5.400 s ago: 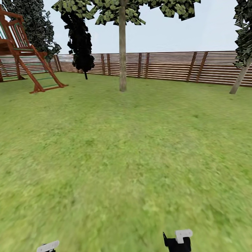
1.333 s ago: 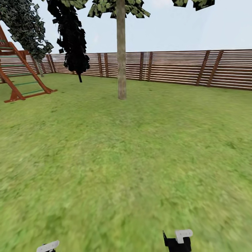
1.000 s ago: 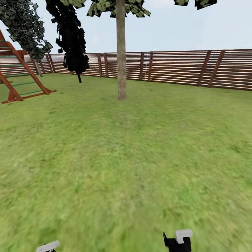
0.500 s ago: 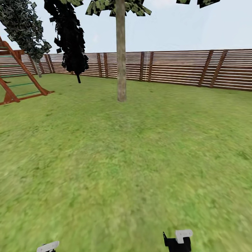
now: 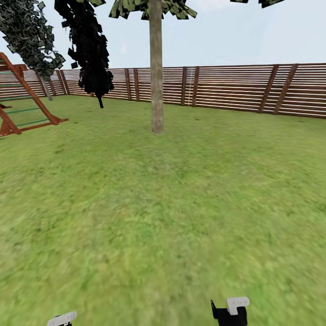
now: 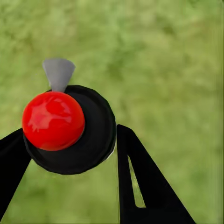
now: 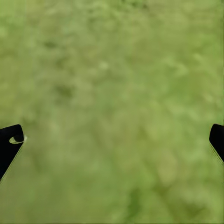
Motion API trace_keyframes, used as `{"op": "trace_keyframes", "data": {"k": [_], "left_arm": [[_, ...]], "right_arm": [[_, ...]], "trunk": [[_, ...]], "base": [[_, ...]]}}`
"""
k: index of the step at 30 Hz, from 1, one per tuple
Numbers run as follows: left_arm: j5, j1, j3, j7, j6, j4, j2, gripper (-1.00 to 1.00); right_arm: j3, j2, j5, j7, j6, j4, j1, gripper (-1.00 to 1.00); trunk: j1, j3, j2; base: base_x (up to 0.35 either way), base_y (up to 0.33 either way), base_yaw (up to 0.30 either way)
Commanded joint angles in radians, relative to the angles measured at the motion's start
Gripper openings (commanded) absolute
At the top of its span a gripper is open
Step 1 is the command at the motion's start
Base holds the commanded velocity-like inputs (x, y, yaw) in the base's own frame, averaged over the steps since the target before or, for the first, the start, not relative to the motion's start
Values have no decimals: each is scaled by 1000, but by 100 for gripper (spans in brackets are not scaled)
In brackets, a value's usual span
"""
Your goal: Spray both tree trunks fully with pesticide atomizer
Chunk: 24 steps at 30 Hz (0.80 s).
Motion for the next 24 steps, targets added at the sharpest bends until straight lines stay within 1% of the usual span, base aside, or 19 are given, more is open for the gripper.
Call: {"op": "trace_keyframes", "data": {"k": [1, 24], "left_arm": [[-2, -1, 5, 0, -3, 1, 0, -100], [-2, -1, 5, 0, -3, 1, 0, -100]], "right_arm": [[9, 0, -4, -5, -2, 0, 0, 100], [9, 0, -4, -5, -2, 0, 0, 100]], "trunk": [[0, -1, 0], [0, -1, 0]], "base": [[341, 0, 0], [341, 0, 0]]}}
